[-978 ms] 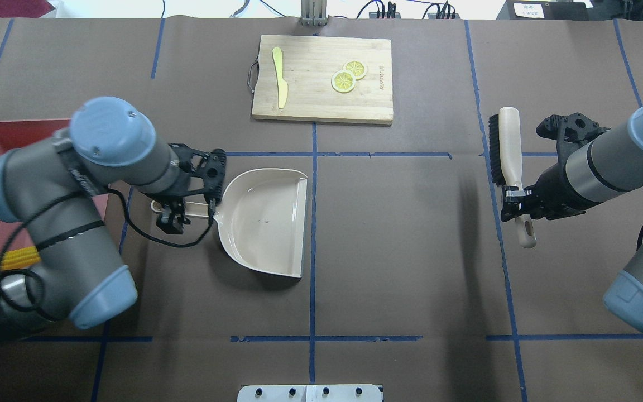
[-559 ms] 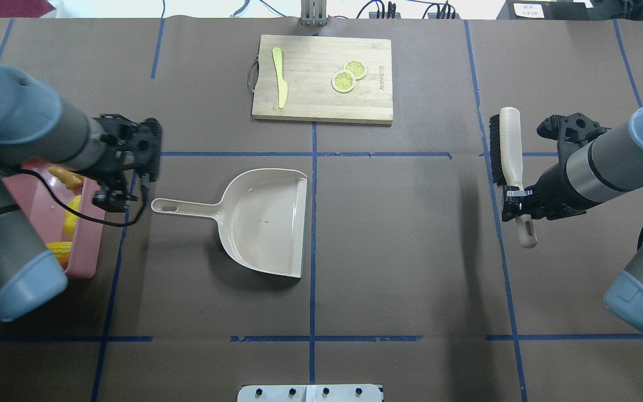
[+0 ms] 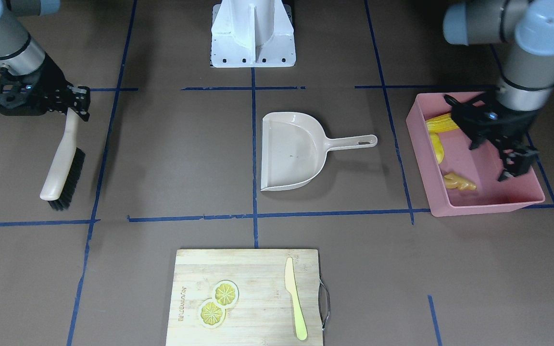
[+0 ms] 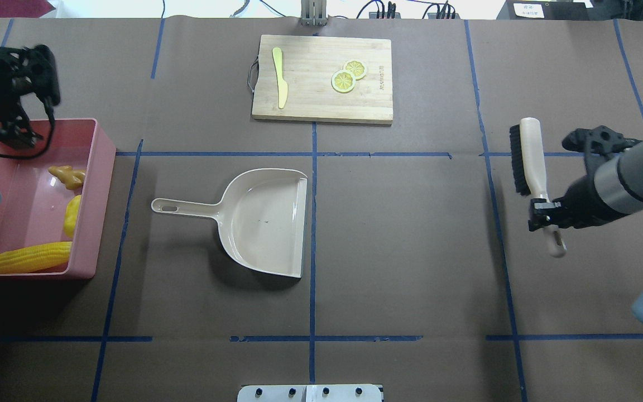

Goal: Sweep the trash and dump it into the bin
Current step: 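Release the dustpan and raise the left gripper away, then lower the brush onto the table with the right gripper and release it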

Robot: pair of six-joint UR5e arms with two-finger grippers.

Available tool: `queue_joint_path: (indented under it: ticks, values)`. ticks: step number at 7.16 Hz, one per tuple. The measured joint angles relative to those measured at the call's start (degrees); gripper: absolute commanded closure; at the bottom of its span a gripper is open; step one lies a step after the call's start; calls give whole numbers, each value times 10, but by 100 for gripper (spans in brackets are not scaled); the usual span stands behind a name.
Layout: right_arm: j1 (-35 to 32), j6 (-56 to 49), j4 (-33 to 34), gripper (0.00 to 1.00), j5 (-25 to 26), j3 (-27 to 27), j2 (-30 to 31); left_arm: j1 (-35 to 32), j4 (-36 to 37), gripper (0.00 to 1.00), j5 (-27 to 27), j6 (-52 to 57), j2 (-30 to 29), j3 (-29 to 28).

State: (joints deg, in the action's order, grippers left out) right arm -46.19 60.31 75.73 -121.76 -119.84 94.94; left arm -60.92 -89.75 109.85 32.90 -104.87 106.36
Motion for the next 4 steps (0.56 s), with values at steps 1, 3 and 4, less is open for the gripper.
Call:
queue_joint_path:
  ticks: [1,3,4]
  values:
    - [-7,-3,-49,99,-6,2,47,-35,-1,1,26,-1,-7,-36]
    - [-25,-32,-133,99,-24,29,133,-77,-8,1,61,-2,-14,-79]
    - [-43,-69,-177,99,-41,70,156,-89,-13,1,66,-1,-15,-85]
